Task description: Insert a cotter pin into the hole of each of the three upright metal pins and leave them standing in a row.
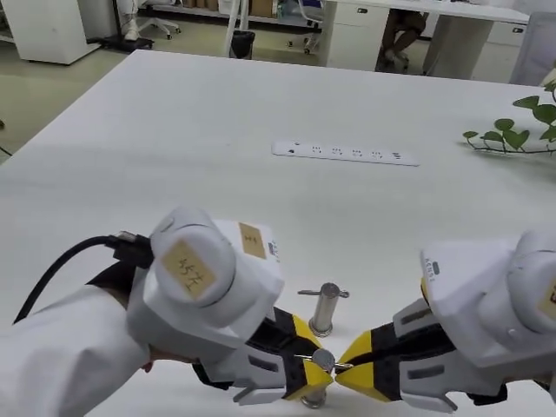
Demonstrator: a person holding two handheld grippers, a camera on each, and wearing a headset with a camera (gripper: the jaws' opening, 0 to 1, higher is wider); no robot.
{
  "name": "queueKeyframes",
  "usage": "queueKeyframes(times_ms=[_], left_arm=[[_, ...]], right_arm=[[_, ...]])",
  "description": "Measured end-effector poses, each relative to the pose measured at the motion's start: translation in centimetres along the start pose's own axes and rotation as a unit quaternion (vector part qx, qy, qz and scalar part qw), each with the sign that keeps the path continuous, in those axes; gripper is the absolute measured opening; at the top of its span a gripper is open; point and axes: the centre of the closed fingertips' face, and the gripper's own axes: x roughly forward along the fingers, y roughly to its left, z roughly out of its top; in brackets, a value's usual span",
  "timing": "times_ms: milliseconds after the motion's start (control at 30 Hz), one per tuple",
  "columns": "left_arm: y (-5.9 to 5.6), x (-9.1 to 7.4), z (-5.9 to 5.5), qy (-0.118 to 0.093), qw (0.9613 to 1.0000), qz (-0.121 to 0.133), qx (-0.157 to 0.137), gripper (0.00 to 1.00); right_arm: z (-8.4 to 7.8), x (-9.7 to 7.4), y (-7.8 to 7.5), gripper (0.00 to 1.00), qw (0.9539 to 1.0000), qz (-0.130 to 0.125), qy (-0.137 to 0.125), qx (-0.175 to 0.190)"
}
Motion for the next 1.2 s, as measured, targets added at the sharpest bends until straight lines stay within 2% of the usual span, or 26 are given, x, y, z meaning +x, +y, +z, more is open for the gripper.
queueKeyframes(times_ms=[167, 267, 367, 400, 533, 700, 1000, 1200], left_arm=[[0.1, 0.0, 0.0, 0.002, 1.0000, 0.003, -0.003, 0.10], [0.1, 0.0, 0.0, 0.001, 1.0000, 0.003, -0.004, 0.10], [0.0, 0.0, 0.0, 0.000, 1.0000, 0.002, -0.009, 0.10], [0.0, 0.0, 0.0, 0.000, 1.0000, 0.002, -0.010, 0.10], [0.1, 0.0, 0.0, 0.001, 1.0000, 0.002, -0.010, 0.10], [0.0, 0.1, 0.0, 0.002, 1.0000, 0.002, -0.007, 0.10], [-0.1, 0.1, 0.0, 0.003, 1.0000, 0.003, -0.009, 0.10], [-0.2, 0.0, -0.1, 0.003, 1.0000, 0.002, -0.007, 0.10]], right_arm=[[-0.1, 0.2, -0.1, 0.00, 1.0000, 0.004, 0.003, -0.006], [-0.2, 0.2, -0.1, 0.00, 0.9999, 0.002, -0.006, 0.009], [-0.3, 0.0, -0.2, 0.13, 0.9997, 0.000, -0.009, 0.023], [-0.4, -0.1, -0.1, 0.15, 0.9997, 0.000, -0.009, 0.021], [-0.7, -0.7, -0.1, 0.09, 0.9998, -0.007, -0.008, 0.018], [-0.1, -1.4, -0.4, 0.00, 0.9985, -0.012, -0.038, 0.037], [0.4, -0.8, -0.2, 0.00, 0.9983, -0.007, -0.045, 0.038], [0.5, -0.8, -0.1, 0.00, 0.9988, -0.005, -0.040, 0.027]])
